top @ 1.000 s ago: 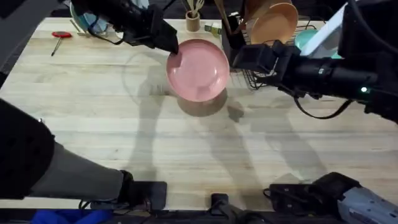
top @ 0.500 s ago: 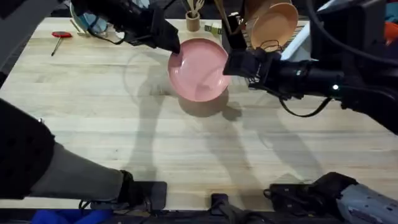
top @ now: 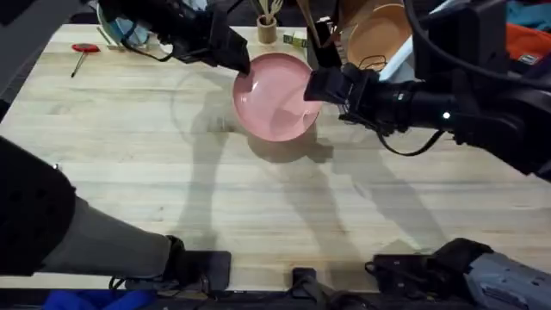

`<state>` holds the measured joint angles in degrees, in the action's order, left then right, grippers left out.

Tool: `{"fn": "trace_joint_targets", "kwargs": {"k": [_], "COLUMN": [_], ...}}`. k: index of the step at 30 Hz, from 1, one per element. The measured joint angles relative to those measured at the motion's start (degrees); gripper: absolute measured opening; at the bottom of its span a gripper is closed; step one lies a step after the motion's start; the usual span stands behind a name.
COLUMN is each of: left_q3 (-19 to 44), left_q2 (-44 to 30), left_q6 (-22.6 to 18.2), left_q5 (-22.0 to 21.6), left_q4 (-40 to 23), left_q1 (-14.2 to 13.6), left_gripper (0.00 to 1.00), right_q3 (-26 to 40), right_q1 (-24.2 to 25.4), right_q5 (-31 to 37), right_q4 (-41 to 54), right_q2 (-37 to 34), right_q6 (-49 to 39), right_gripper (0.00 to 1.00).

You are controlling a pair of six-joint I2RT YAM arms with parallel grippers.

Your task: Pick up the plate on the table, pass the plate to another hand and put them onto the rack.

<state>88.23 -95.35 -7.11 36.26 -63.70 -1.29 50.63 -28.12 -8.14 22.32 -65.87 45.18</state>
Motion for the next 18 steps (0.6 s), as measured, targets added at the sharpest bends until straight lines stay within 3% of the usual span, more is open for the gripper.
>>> {"fn": "trace_joint_targets", "kwargs": {"k": [18], "left_q3": [0.00], "left_q2": [0.00], "left_q6": [0.00], "left_q5": [-0.01], "left_q4": [0.01], "left_q1": [-0.01], "left_gripper": [0.042], "right_q3": [0.00], "right_q1": [-0.01], "right_q5": [0.02], "right_q4": [-1.14], "right_q2": [-1.39], "right_q6": [1.78], "right_gripper": [0.992]}}
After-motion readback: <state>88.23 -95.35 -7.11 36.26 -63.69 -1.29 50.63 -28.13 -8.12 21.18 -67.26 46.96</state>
